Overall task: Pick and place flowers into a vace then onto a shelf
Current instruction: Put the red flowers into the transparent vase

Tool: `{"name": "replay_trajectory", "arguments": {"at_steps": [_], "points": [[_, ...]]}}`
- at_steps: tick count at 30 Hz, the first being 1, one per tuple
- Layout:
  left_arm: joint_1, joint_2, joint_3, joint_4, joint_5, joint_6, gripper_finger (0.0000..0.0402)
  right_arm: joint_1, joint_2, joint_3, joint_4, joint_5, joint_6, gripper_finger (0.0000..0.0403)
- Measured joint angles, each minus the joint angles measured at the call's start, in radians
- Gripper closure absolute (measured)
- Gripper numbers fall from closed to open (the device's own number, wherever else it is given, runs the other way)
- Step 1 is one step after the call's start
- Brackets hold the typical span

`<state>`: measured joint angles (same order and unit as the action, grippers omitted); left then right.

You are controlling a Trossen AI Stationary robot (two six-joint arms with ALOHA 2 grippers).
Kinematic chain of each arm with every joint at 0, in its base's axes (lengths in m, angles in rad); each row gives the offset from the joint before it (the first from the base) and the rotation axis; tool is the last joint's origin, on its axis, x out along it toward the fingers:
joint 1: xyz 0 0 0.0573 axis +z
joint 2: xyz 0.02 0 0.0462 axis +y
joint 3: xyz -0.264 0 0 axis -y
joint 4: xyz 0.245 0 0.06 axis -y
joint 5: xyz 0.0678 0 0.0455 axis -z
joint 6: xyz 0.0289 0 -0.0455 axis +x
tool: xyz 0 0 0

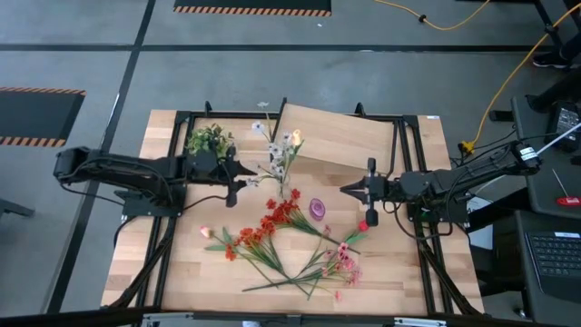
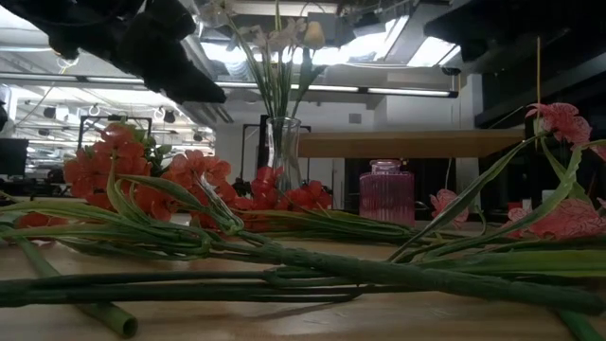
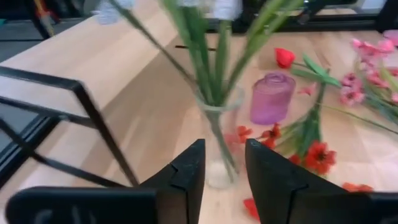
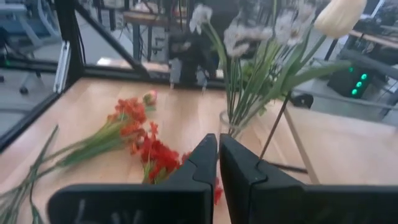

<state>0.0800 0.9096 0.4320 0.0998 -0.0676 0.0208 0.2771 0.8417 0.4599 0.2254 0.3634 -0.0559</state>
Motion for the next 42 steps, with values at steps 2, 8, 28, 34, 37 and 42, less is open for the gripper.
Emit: {"name": "replay_trajectory", "arguments": {"at_steps": [2, 8, 28, 34, 37, 42], "points": [[-0.029, 0.0, 0.0, -0.002, 0.003, 0.0, 0.0312, 0.001, 0.0, 0.002, 0.005, 0.0, 0.003, 0.038], [-0.117, 0.0, 0.0, -0.03, -0.057, 0.001, 0.0364, 0.001, 0.005, 0.037, -0.027, -0.041, 0.053, 0.0396], [-0.178, 0.0, 0.0, -0.045, -0.152, 0.001, 0.0397, 0.078, 0.569, 0.622, -0.661, -0.069, 0.366, 0.04], [-0.178, 0.0, 0.0, -0.043, -0.152, 0.001, 0.0391, 0.124, 0.714, 0.76, -0.763, -0.071, 0.396, 0.04], [-0.178, 0.0, 0.0, -0.035, -0.151, 0.001, 0.0394, 0.132, 0.765, 0.803, -0.79, -0.075, 0.395, 0.0392], [-0.178, 0.001, 0.0, -0.014, -0.15, 0.001, 0.0395, 0.116, 0.817, 0.83, -0.788, -0.085, 0.394, 0.0359]]}}
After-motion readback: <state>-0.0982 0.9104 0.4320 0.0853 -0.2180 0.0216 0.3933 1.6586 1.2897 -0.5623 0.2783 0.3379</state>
